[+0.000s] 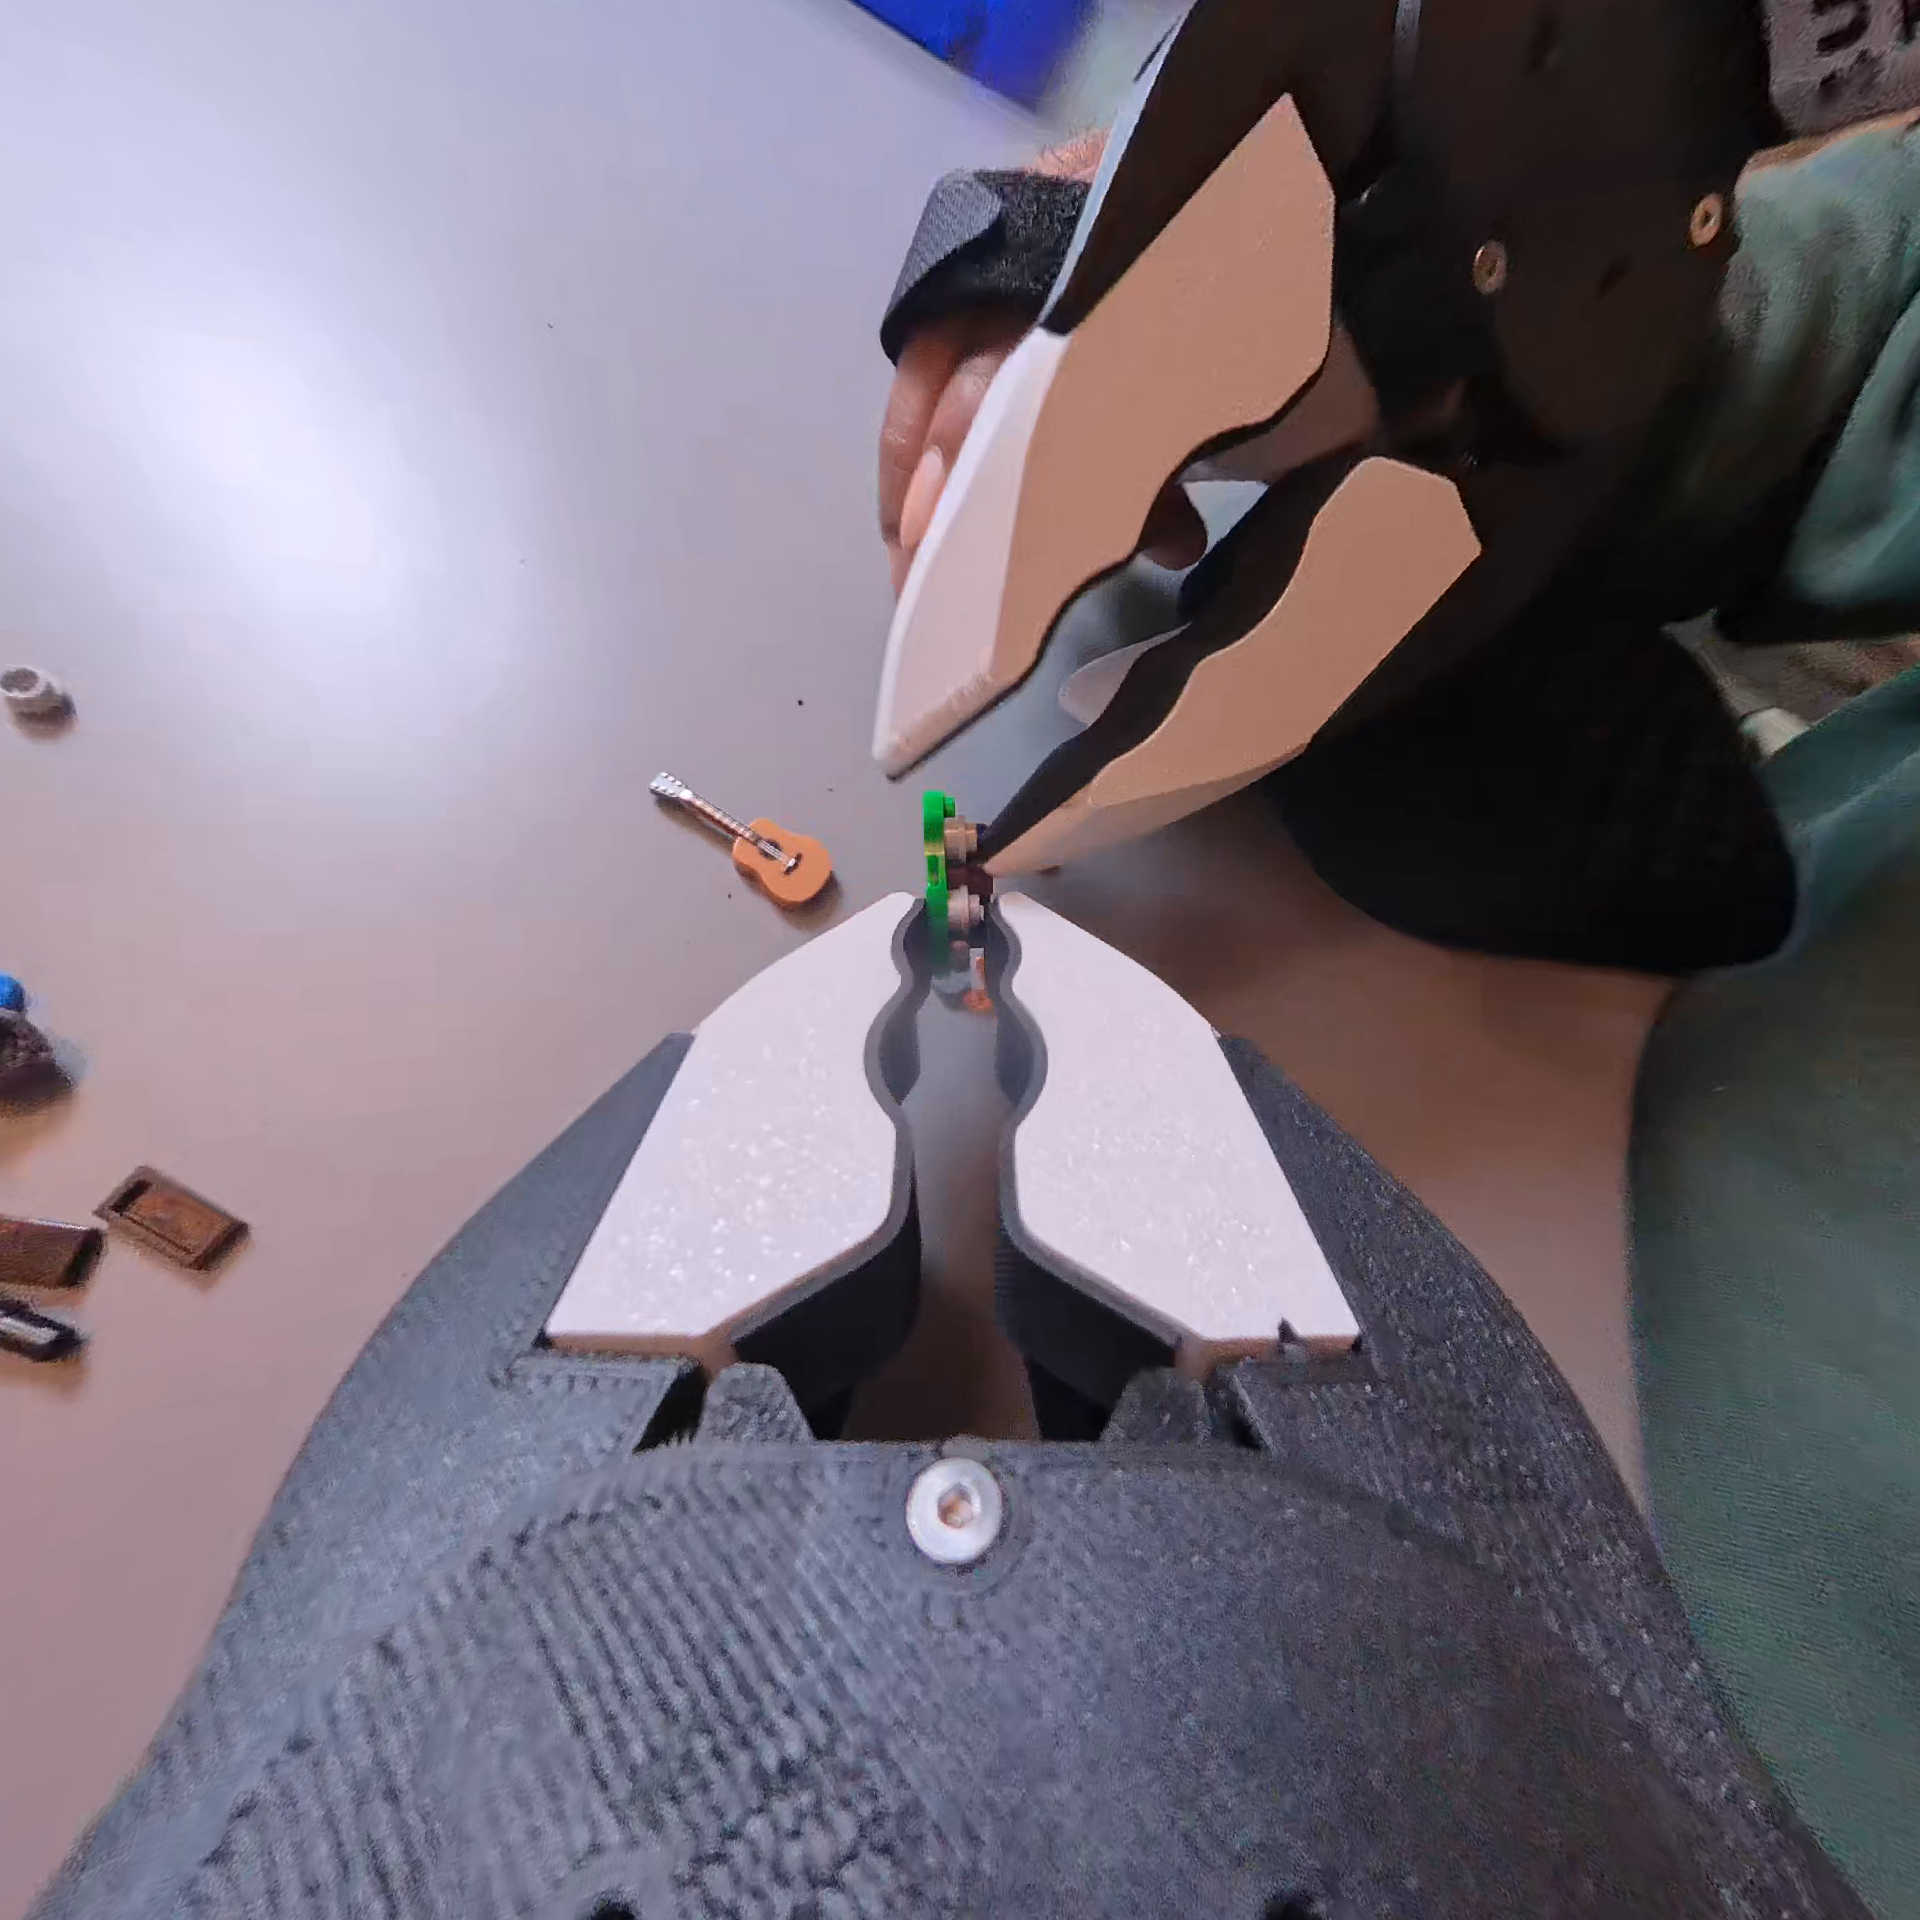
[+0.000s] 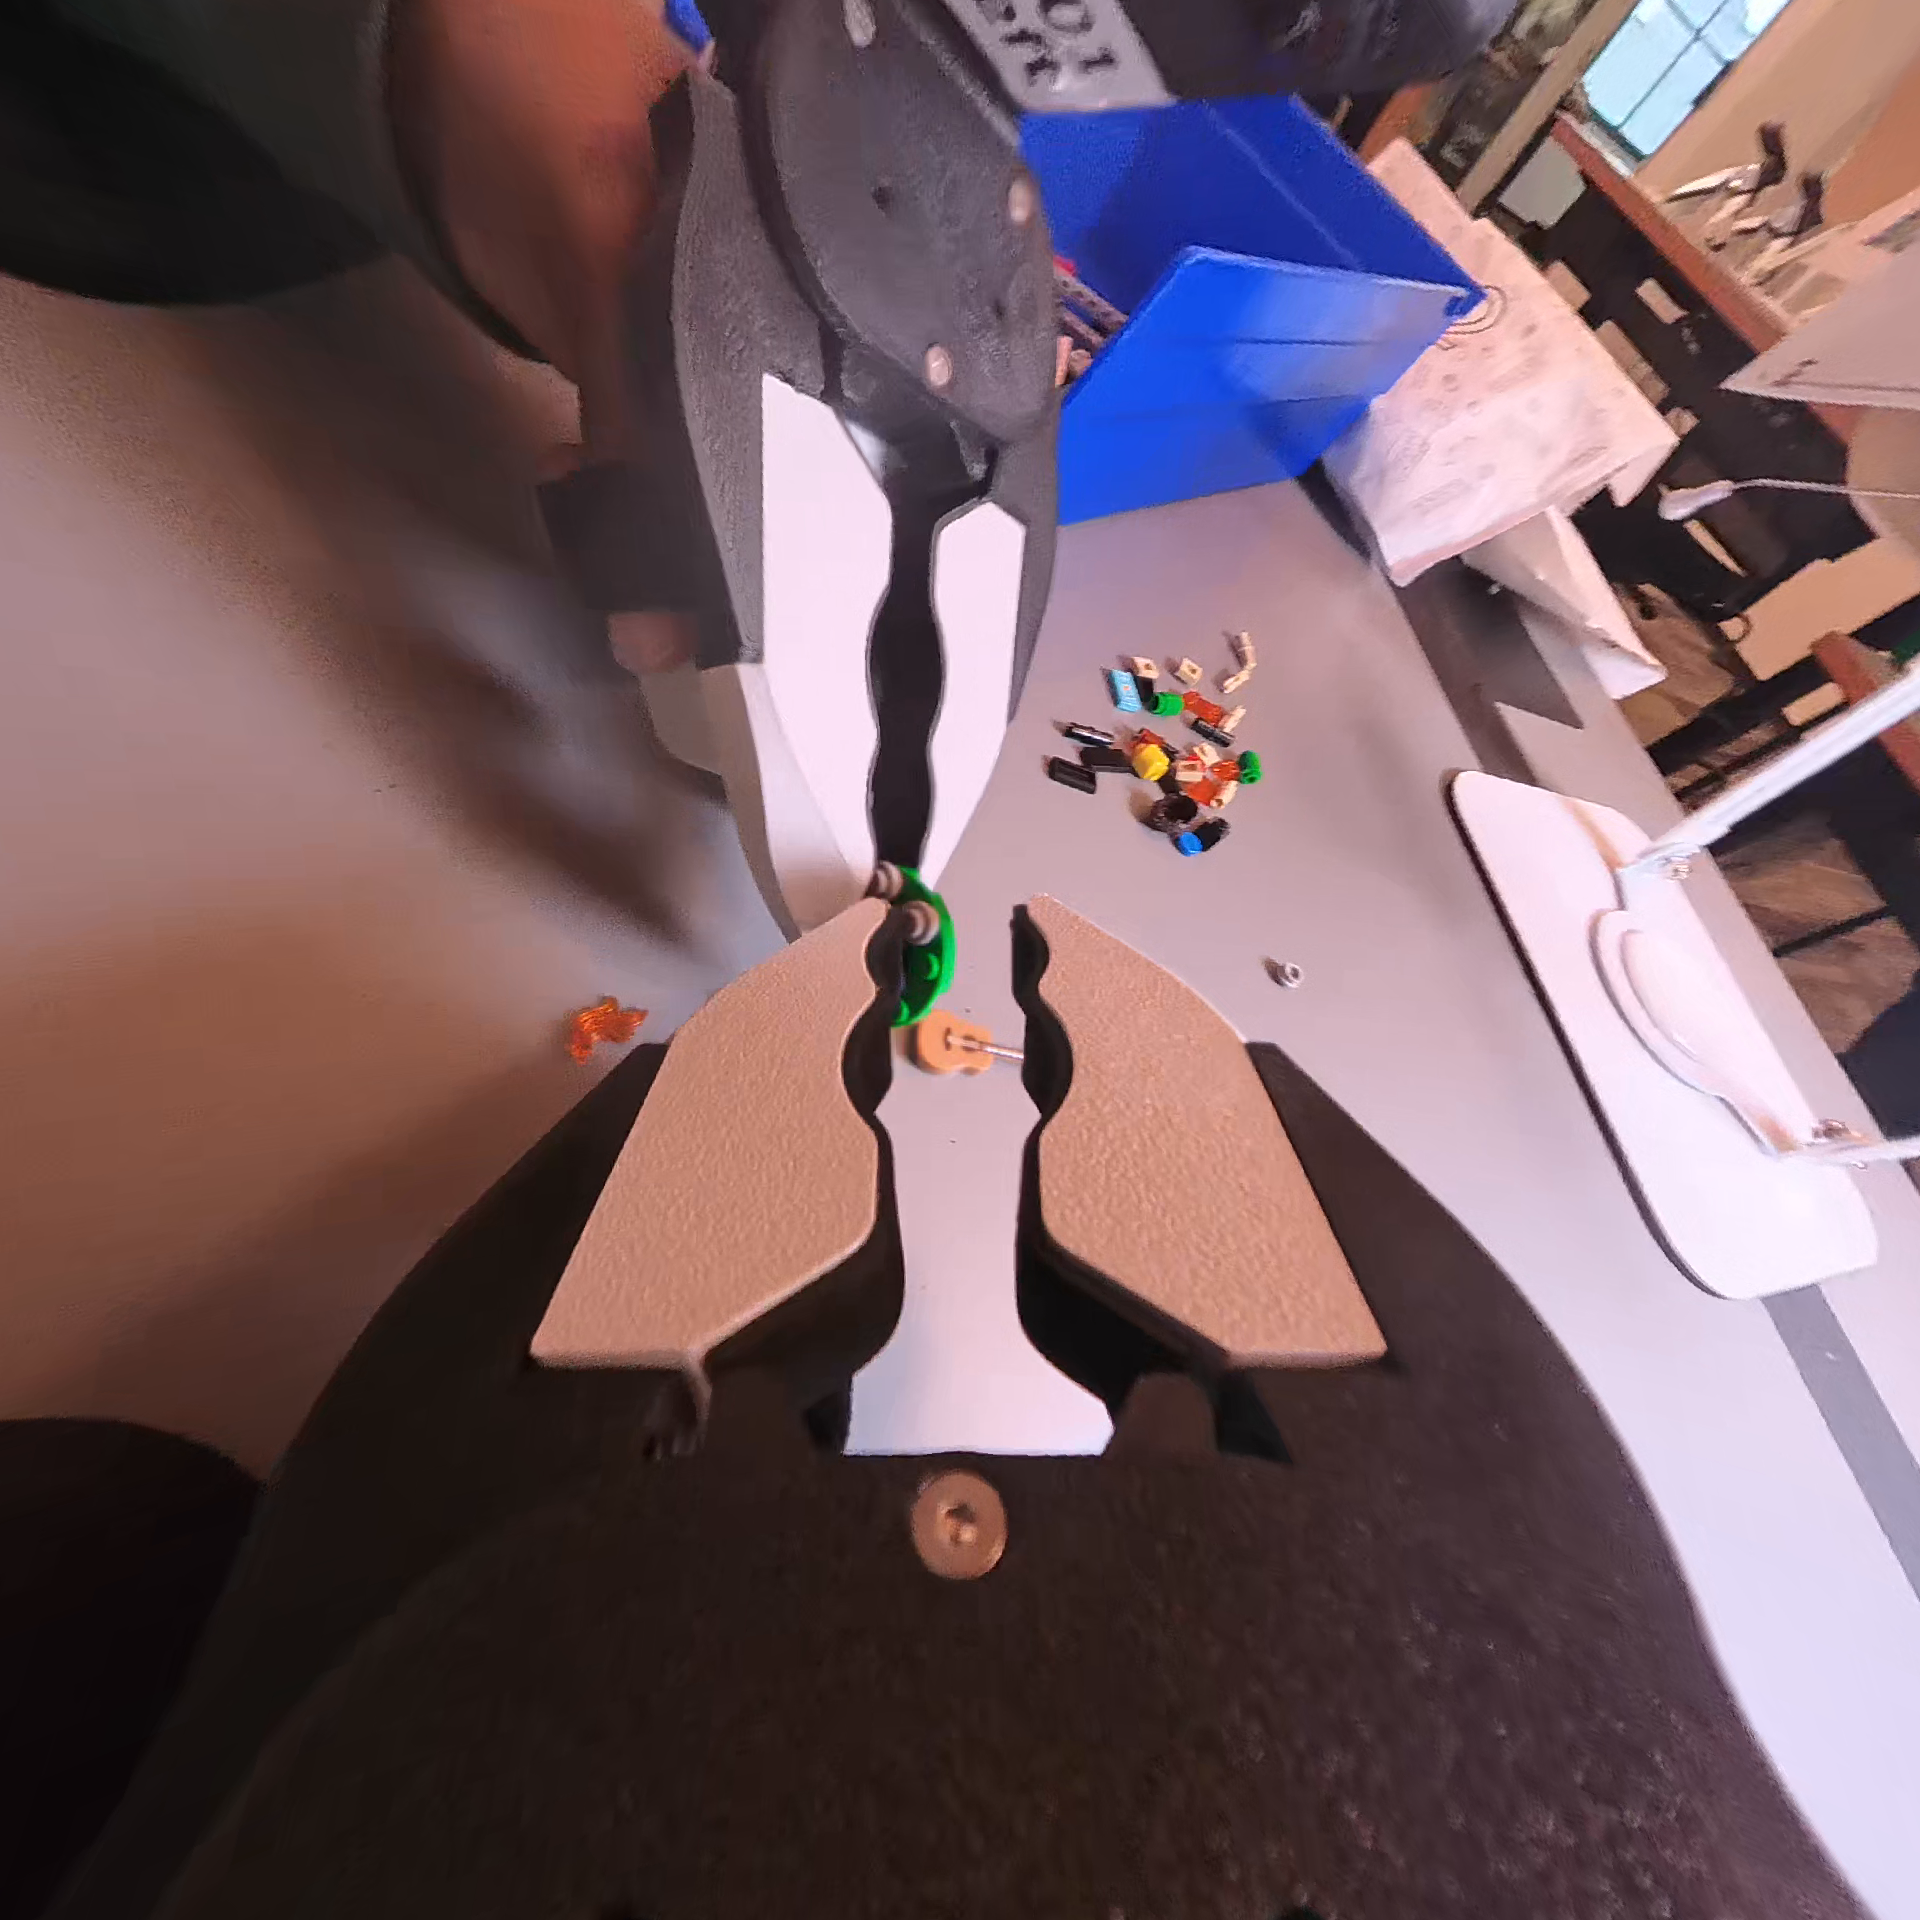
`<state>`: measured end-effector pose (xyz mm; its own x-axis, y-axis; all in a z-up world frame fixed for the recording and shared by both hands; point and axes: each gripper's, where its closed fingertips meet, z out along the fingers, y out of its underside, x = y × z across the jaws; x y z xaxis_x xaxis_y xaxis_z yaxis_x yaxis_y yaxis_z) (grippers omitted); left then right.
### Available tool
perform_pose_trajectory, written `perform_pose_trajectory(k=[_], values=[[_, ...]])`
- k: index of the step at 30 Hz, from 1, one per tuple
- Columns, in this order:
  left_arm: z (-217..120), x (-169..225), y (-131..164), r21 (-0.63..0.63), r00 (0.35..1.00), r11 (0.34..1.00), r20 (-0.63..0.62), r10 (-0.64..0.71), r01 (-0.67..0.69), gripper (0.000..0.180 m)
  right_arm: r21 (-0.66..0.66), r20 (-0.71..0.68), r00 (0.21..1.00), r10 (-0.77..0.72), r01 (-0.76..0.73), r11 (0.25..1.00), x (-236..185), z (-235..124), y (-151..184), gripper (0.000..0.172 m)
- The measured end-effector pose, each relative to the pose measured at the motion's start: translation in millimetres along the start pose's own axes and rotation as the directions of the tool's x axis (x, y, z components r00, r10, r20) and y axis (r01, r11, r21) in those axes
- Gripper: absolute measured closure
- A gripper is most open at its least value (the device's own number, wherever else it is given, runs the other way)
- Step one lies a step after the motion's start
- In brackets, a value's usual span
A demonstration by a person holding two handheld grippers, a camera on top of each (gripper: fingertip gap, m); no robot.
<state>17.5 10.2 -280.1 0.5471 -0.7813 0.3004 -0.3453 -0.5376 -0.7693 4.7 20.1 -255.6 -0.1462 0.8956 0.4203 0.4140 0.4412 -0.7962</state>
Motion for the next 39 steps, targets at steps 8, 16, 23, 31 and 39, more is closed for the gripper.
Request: perform_pose_trajectory(k=[8, 16, 23, 31, 39], values=[[3, 1, 8, -0.042, 1.000, 0.999, 0.014, 0.006, -0.005, 0.171, -0.039, 0.006, 0.993, -0.120, 0.120, 0.992, -12, 3, 3, 0.167], [3, -2, 4, 0.016, 0.977, 0.979, -0.079, -0.199, 0.201, 0.171, -0.013, 0.089, 0.988, -0.125, 0.127, 0.992, -25, 1, 1, 0.172], [-13, -12, 2, 0.044, 0.981, 0.982, -0.074, -0.178, 0.182, 0.171, -0.061, 0.200, 0.979, -0.033, 0.046, 0.997, -34, 2, 10, 0.172], [-9, -8, 7, 0.005, 0.992, 0.994, -0.074, -0.105, 0.106, 0.171, -0.063, 0.191, 0.979, 0.072, -0.061, 0.996, -22, 0, 15, 0.153], [-2, 10, 9, -0.042, 0.993, 0.993, -0.064, 0.104, -0.107, 0.171, -0.026, 0.234, 0.944, 0.232, -0.232, 0.972, -22, 0, 5, 0.159]])
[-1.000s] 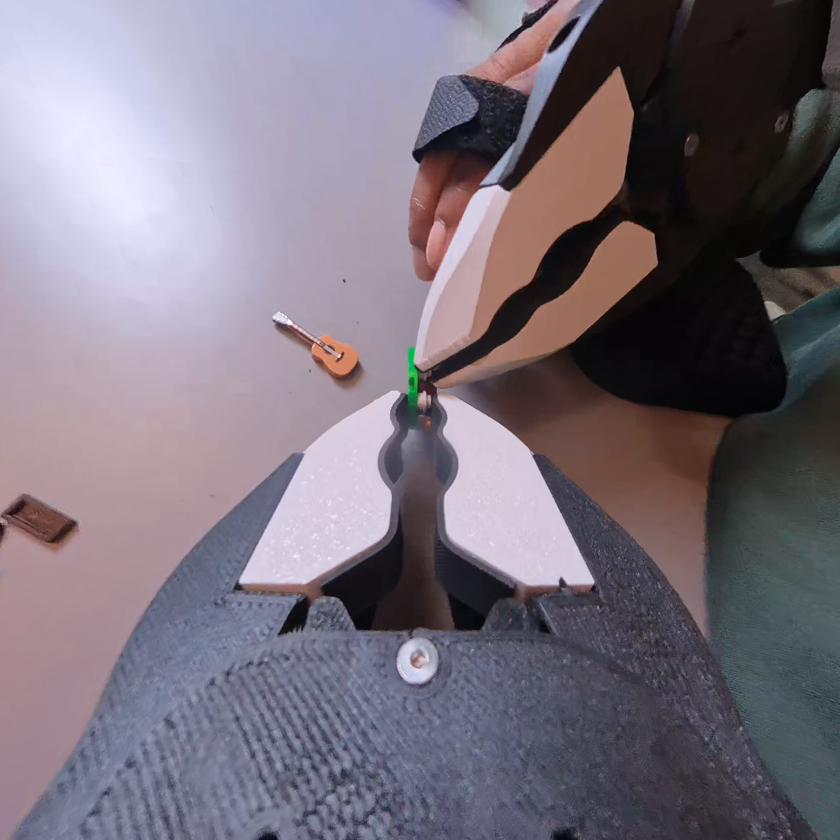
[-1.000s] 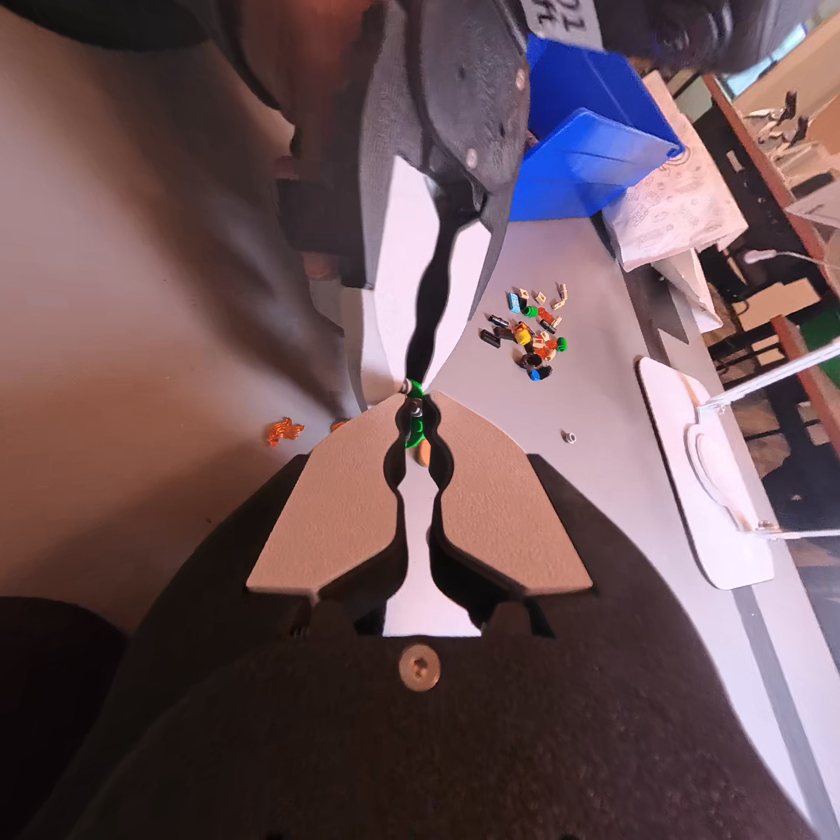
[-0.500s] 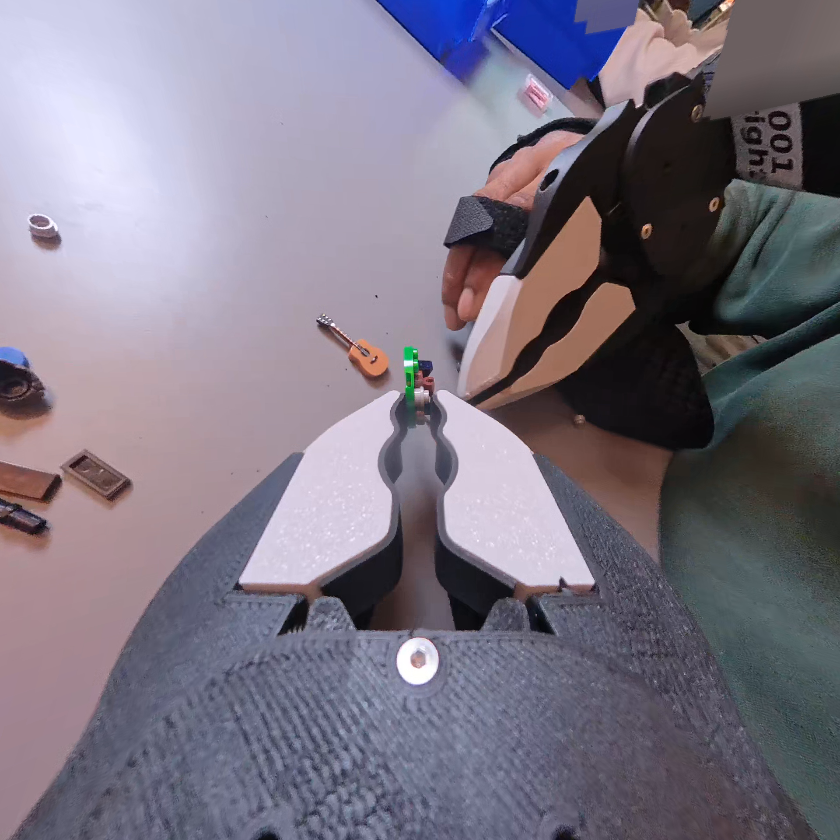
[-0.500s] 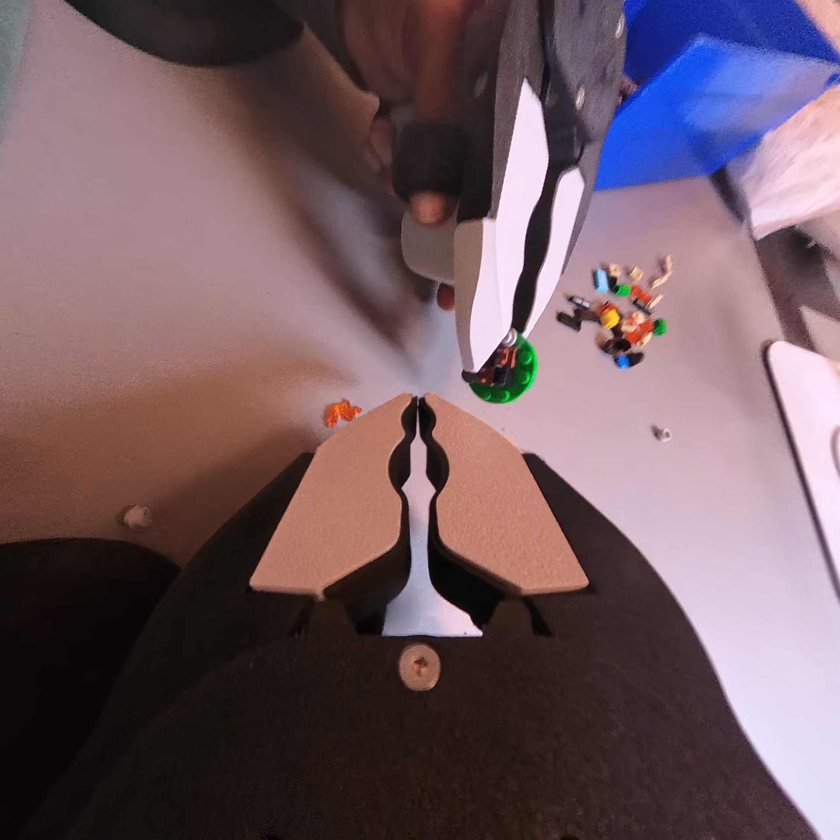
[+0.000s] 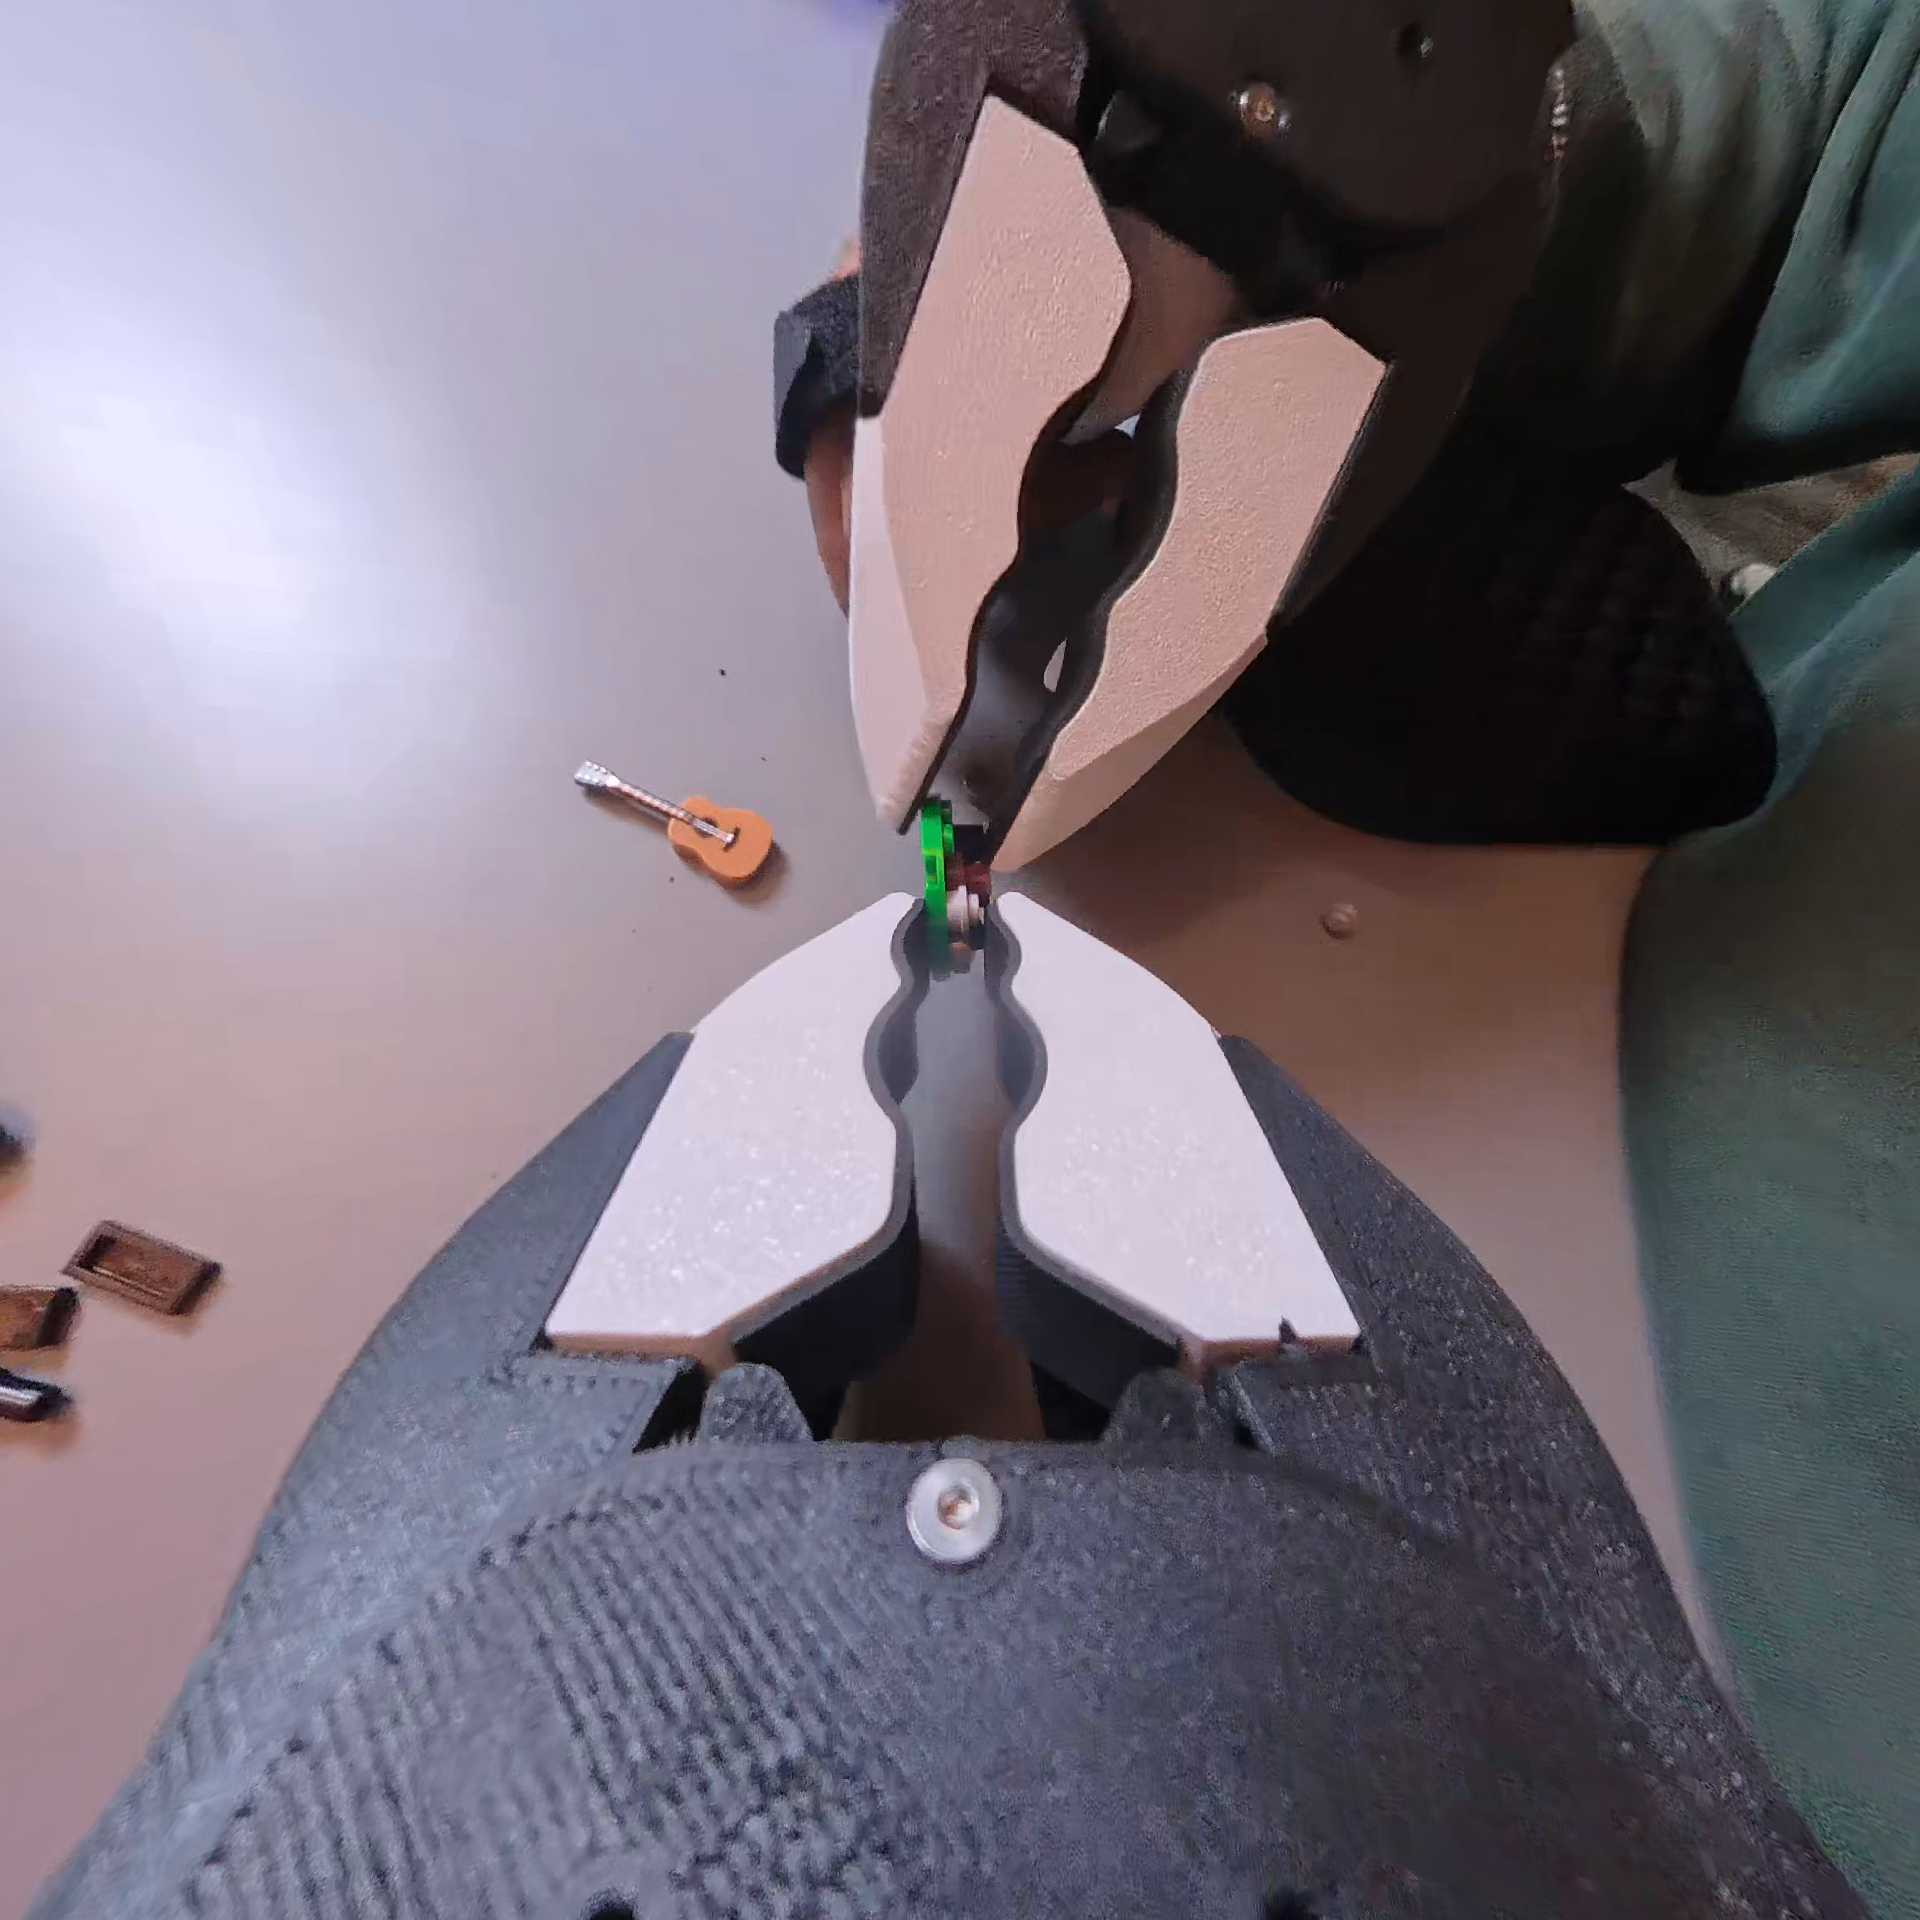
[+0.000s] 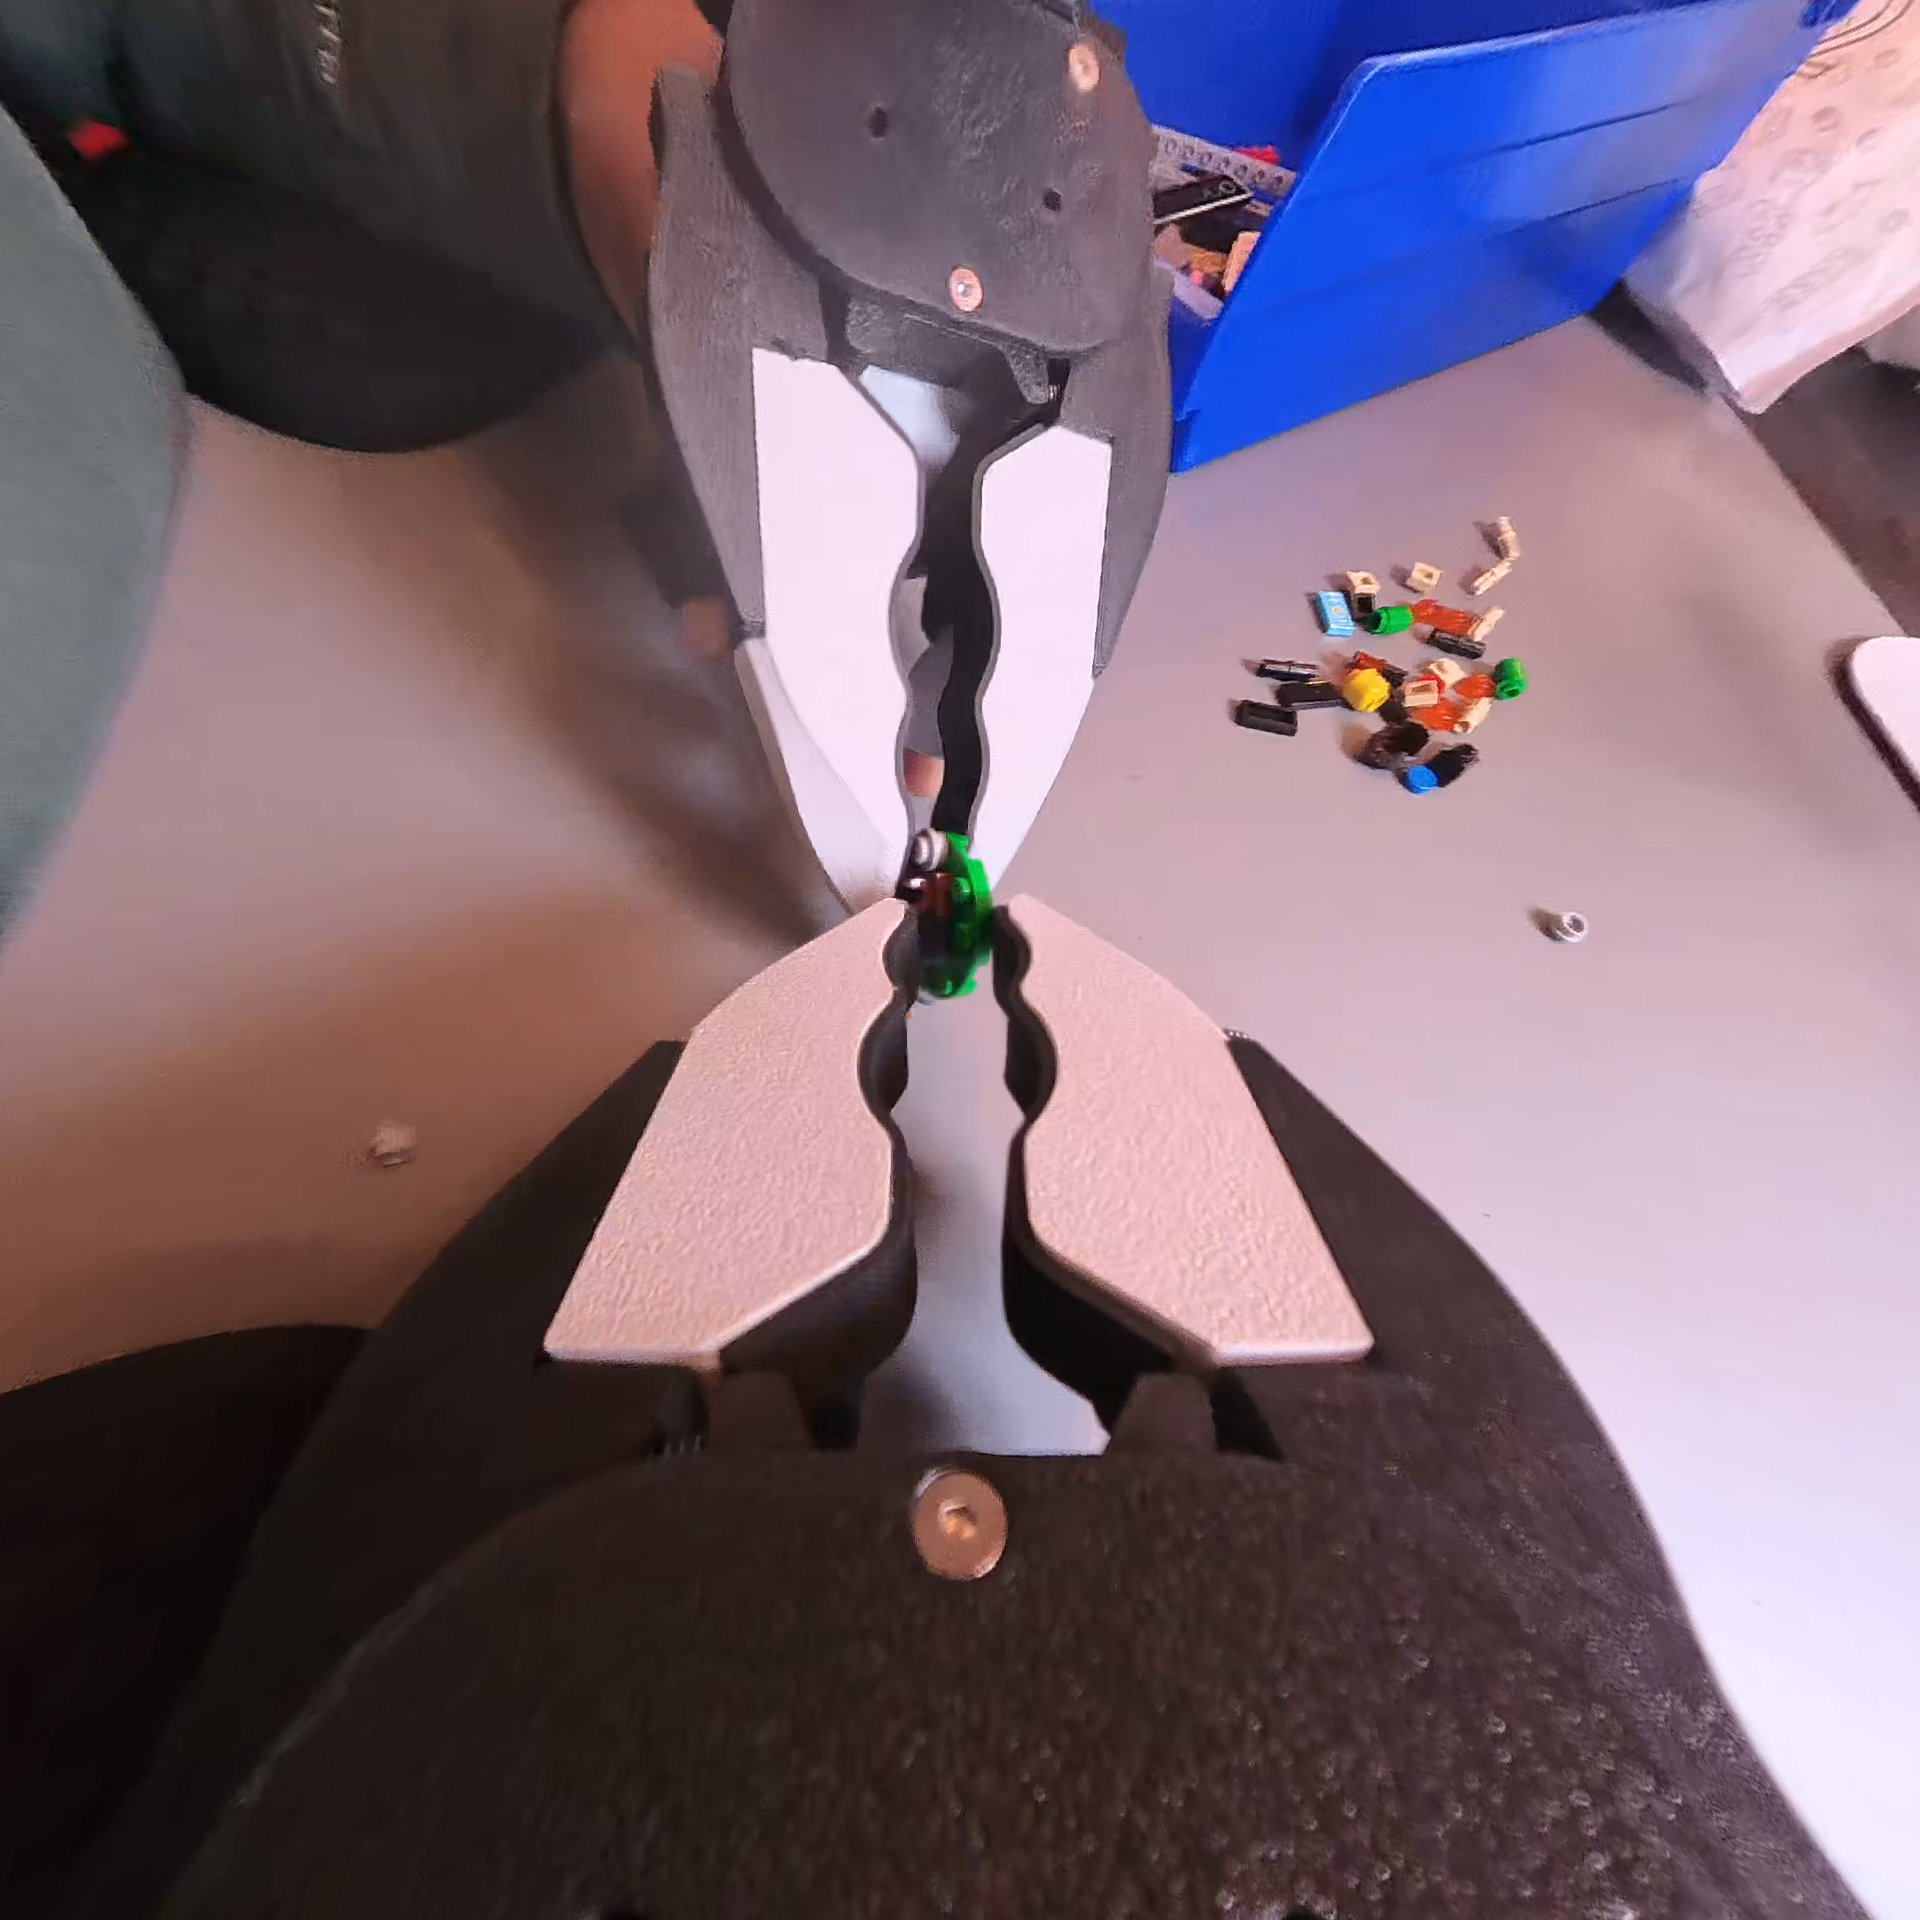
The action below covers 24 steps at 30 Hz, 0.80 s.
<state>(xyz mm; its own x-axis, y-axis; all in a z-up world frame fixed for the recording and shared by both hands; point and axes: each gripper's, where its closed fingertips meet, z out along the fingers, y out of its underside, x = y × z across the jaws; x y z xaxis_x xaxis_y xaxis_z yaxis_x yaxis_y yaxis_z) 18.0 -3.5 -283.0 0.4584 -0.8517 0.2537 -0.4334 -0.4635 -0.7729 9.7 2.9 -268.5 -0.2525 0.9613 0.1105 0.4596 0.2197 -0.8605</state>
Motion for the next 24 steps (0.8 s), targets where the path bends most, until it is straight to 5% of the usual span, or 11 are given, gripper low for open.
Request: perform_pose_trajectory(k=[5, 15, 20, 24], values=[[-15, -4, -21, 0.171, 0.999, 0.984, 0.014, 0.044, -0.046, 0.162, 0.158, 0.092, 0.974, 0.205, -0.218, 0.963, 8, -14, -21, 0.167], [-35, 3, -56, 0.437, 0.995, 0.898, -0.104, -0.003, 0.049, 0.170, 0.399, 0.376, 0.794, 0.478, -0.604, 0.690, 22, -36, -56, 0.169], [-38, 0, -53, 0.415, 0.993, 0.907, -0.117, -0.027, 0.074, 0.171, 0.340, 0.334, 0.813, 0.478, -0.577, 0.743, 23, -31, -46, 0.168], [-30, -4, -41, 0.320, 0.984, 0.935, -0.139, -0.112, 0.151, 0.171, 0.273, 0.130, 0.930, 0.344, -0.367, 0.889, 23, -24, -34, 0.167]])
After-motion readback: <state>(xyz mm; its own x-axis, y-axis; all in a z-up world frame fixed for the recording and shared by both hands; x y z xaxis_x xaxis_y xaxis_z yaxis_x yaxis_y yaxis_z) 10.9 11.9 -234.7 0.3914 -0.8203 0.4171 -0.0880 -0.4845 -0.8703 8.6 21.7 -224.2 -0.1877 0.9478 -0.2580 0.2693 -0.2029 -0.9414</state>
